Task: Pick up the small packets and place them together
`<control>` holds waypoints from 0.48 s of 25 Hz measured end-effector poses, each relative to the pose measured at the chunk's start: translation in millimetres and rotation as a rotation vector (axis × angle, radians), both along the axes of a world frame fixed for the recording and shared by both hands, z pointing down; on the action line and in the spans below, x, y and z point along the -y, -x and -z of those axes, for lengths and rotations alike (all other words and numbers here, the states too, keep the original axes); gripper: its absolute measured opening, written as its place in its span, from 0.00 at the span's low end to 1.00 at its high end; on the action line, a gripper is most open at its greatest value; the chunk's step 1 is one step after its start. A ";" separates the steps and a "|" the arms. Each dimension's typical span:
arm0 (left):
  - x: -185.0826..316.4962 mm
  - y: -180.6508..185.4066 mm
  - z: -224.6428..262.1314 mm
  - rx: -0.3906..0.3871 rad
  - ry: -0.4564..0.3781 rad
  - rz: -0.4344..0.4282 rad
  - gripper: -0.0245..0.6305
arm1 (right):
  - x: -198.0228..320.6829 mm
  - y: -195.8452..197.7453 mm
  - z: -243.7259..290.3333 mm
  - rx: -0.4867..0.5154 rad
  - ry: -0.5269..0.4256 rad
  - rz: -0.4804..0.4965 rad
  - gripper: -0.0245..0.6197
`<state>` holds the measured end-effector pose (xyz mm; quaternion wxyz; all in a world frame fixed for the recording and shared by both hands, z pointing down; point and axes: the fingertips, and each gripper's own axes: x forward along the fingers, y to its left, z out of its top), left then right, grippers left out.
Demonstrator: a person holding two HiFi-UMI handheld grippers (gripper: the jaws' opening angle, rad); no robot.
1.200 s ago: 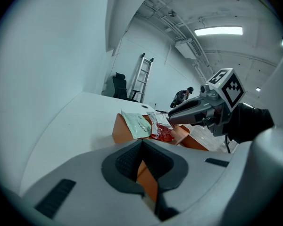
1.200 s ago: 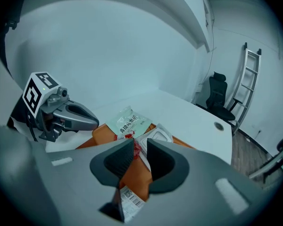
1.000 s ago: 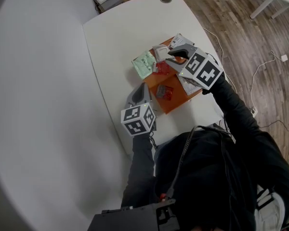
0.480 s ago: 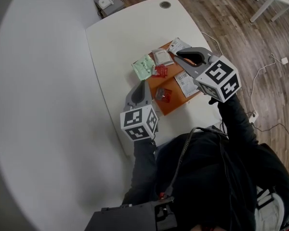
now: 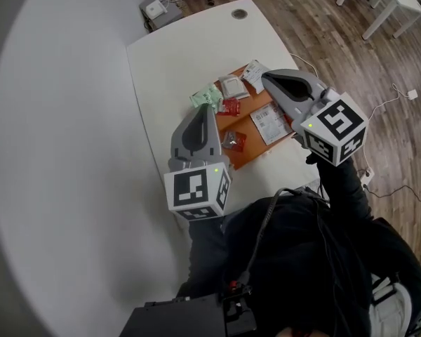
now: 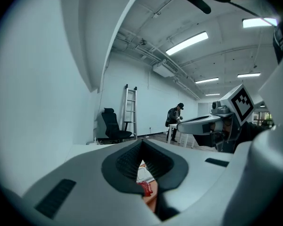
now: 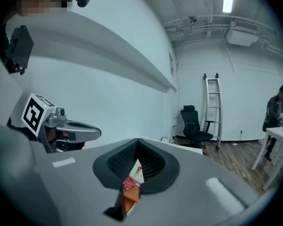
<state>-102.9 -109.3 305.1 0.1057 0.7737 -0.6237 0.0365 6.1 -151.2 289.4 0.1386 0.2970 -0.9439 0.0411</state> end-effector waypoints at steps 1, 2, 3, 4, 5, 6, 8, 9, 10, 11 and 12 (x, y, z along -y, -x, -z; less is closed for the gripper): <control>-1.2 0.1 5.6 0.006 -0.014 0.003 0.04 | -0.8 -1.7 4.3 0.016 -0.004 -0.003 0.04; -2.4 0.2 9.9 0.008 -0.025 0.005 0.04 | -1.9 -2.9 7.9 0.029 -0.007 -0.004 0.04; -3.7 0.3 13.1 0.007 -0.033 0.006 0.04 | -3.5 -3.6 10.5 0.038 -0.011 -0.003 0.04; -4.9 0.2 15.4 0.004 -0.038 0.006 0.04 | -5.2 -4.0 12.4 0.042 -0.014 0.001 0.04; -5.8 0.1 17.0 0.002 -0.040 0.005 0.04 | -6.8 -4.1 13.7 0.043 -0.016 0.005 0.04; -6.5 -0.2 17.9 0.002 -0.041 0.005 0.04 | -8.0 -4.2 14.6 0.043 -0.017 0.008 0.04; -6.9 -1.1 18.3 0.004 -0.040 0.001 0.04 | -8.9 -4.8 15.9 0.043 -0.020 0.008 0.04; -6.8 -1.6 18.3 0.005 -0.039 0.000 0.04 | -9.0 -5.4 16.7 0.043 -0.023 0.007 0.04; -6.8 -2.3 18.6 0.005 -0.039 -0.002 0.04 | -9.0 -6.0 17.7 0.043 -0.026 0.006 0.04; -6.9 -2.9 19.2 0.006 -0.039 -0.003 0.04 | -9.0 -6.8 18.7 0.043 -0.028 0.005 0.04; -6.8 -3.5 19.9 0.006 -0.040 -0.004 0.04 | -9.0 -7.6 19.6 0.043 -0.030 0.004 0.04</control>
